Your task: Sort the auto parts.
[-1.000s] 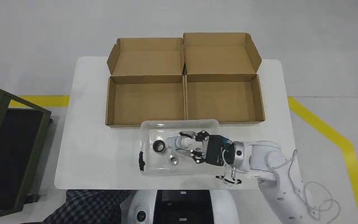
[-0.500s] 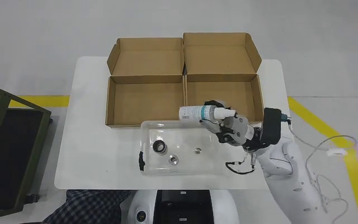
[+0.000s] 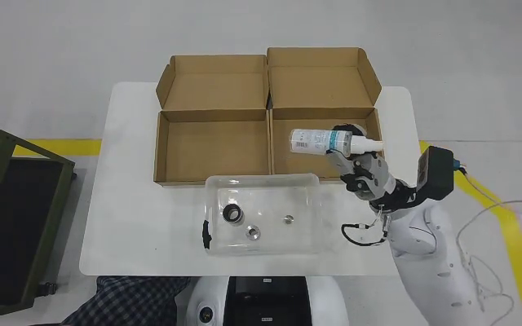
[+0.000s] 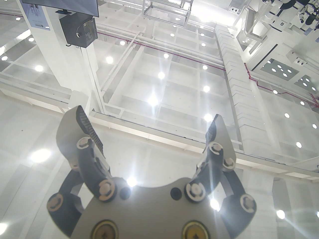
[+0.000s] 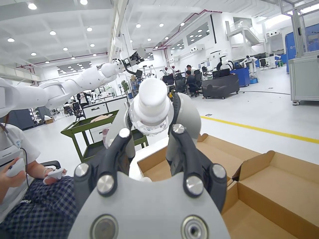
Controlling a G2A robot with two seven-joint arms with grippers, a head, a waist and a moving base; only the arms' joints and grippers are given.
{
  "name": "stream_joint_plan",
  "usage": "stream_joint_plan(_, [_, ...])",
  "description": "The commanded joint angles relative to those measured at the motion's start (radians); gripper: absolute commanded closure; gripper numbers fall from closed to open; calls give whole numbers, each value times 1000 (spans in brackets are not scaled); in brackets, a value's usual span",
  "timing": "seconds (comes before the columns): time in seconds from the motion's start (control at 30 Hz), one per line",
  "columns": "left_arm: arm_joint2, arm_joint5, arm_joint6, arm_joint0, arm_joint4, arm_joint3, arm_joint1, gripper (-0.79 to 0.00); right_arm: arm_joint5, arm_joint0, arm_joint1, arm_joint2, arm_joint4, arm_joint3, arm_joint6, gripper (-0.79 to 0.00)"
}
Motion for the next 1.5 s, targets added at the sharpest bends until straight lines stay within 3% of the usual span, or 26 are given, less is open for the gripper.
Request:
stream_joint_plan(0.0, [0, 0, 0, 0, 0, 0, 0, -785, -2, -3, 0, 3, 0, -1, -3, 0])
stream_joint_plan(0.57, [0, 0, 0, 0, 0, 0, 0, -785, -26, -7, 0, 15, -18, -3, 30, 0])
stream_joint_plan(1.47, [0, 0, 0, 0, 0, 0, 0, -785, 306, 98, -11, -58, -271, 174, 269, 0])
